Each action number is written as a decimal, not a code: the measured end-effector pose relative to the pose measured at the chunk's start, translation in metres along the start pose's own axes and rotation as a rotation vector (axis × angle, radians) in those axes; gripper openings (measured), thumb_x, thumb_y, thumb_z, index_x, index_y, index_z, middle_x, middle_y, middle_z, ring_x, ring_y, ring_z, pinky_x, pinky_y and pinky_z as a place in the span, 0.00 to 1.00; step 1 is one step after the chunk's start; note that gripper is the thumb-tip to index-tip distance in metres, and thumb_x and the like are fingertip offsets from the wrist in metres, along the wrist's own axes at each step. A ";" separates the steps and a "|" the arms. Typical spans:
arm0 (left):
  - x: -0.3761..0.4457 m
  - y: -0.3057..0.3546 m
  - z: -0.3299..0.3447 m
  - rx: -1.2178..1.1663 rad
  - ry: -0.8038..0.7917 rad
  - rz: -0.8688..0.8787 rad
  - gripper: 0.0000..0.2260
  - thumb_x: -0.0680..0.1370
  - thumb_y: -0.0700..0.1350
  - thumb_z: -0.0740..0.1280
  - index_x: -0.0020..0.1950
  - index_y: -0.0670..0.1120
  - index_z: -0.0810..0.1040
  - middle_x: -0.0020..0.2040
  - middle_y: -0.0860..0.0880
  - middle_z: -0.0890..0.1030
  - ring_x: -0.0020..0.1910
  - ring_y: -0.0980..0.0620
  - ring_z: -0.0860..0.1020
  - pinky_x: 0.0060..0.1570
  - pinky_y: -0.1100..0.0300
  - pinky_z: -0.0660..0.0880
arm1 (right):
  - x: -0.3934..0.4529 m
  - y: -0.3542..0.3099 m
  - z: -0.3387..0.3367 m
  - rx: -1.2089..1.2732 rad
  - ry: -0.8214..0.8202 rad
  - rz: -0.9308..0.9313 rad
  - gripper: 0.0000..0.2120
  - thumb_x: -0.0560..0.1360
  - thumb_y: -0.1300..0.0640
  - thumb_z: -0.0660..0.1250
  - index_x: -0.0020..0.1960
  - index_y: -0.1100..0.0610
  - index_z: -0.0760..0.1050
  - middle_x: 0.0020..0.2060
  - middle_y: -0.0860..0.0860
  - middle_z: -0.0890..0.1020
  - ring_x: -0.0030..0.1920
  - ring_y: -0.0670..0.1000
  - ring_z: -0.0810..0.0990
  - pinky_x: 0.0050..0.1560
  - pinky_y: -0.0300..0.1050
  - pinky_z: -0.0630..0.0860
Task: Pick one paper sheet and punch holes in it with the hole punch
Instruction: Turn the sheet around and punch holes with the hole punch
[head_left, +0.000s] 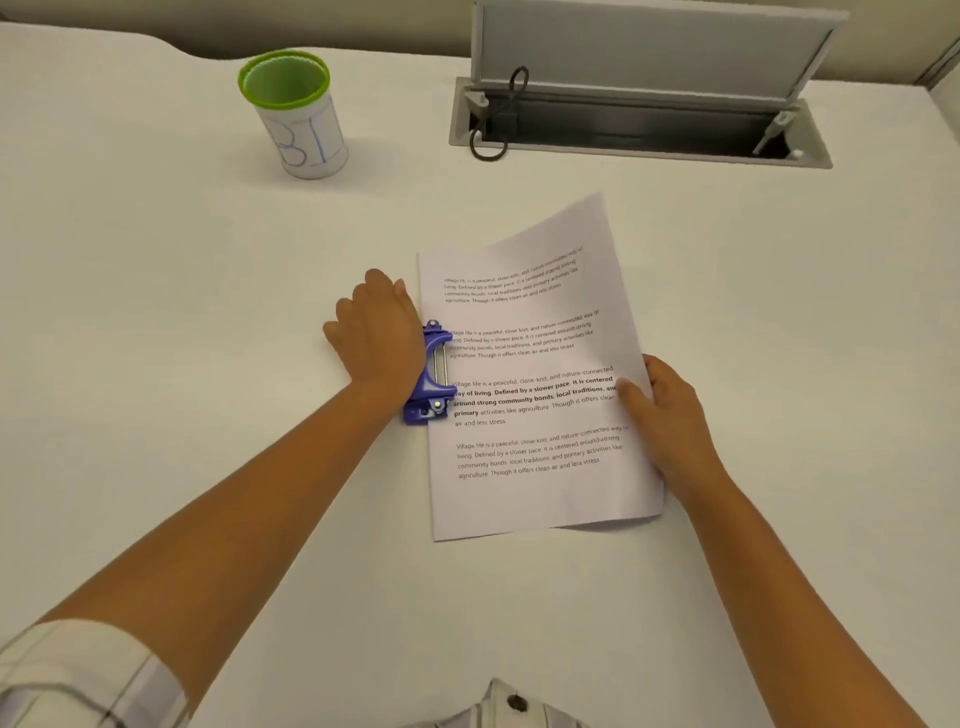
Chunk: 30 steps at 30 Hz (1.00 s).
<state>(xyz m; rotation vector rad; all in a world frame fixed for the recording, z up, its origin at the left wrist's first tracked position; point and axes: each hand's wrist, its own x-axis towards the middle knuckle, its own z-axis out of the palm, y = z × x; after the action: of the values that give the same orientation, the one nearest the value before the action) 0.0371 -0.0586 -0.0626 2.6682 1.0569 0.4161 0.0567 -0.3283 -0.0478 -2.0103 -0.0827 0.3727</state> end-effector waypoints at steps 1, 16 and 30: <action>0.000 -0.001 0.002 0.005 0.007 -0.001 0.14 0.81 0.47 0.50 0.53 0.39 0.70 0.48 0.40 0.78 0.49 0.38 0.74 0.44 0.49 0.63 | 0.001 0.000 0.001 0.002 0.003 -0.002 0.09 0.76 0.58 0.60 0.53 0.47 0.73 0.44 0.38 0.80 0.38 0.31 0.78 0.33 0.24 0.71; -0.001 -0.004 -0.001 -0.075 -0.020 -0.072 0.17 0.81 0.49 0.51 0.52 0.37 0.72 0.49 0.38 0.78 0.50 0.37 0.74 0.46 0.49 0.65 | -0.001 0.000 0.004 0.015 -0.007 -0.018 0.09 0.77 0.59 0.60 0.53 0.48 0.74 0.43 0.38 0.80 0.41 0.37 0.78 0.38 0.29 0.74; -0.023 -0.032 -0.048 -0.574 -0.370 -0.256 0.18 0.80 0.55 0.53 0.39 0.44 0.68 0.36 0.47 0.75 0.32 0.48 0.71 0.36 0.56 0.69 | -0.006 -0.005 -0.007 0.074 -0.098 0.011 0.11 0.76 0.60 0.59 0.51 0.46 0.75 0.48 0.45 0.83 0.46 0.47 0.82 0.45 0.43 0.79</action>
<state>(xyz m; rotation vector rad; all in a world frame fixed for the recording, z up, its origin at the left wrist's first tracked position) -0.0153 -0.0465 -0.0325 1.9763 0.9647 0.1336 0.0542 -0.3335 -0.0387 -1.9201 -0.1179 0.4750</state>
